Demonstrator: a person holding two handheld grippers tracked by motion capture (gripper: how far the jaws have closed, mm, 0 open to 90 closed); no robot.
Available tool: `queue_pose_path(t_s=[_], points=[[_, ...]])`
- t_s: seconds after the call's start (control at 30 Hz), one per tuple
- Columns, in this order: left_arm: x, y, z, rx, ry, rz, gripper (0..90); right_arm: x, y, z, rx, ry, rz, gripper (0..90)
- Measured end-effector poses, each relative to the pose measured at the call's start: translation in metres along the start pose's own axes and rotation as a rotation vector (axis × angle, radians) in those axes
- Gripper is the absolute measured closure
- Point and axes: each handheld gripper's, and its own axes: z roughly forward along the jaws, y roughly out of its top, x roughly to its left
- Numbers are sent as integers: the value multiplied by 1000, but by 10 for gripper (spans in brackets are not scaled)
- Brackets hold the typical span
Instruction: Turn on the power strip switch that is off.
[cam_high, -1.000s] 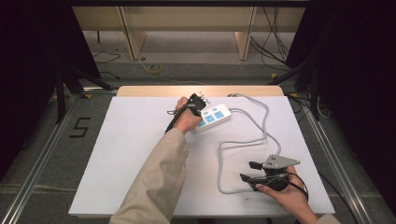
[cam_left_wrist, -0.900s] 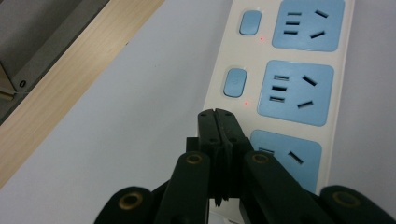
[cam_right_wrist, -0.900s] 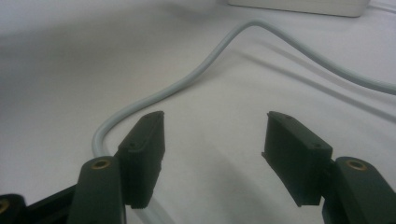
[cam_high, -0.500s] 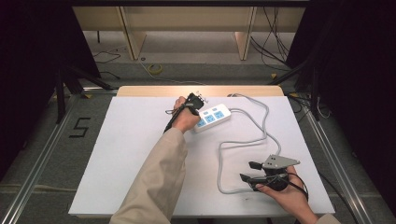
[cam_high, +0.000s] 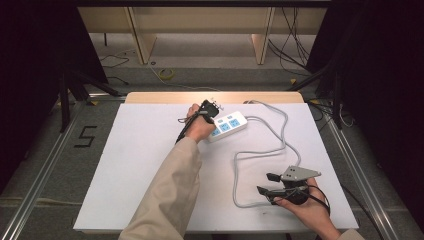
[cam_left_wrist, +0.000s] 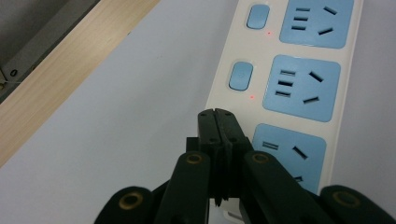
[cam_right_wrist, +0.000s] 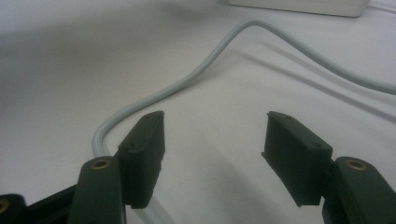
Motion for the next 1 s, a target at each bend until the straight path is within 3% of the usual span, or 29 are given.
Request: queue_pose_path(t_s=[0.17,0.73,1.0], points=[[-2,0,1,-3,4,3,900,0,0,0,0,0,-1,390],[0,-1,2,-11,-14,-44,900,1,0,0,1,0,2,390],[0,-2,3,-9,-14,-30,900,1,0,0,0,3,0,390]])
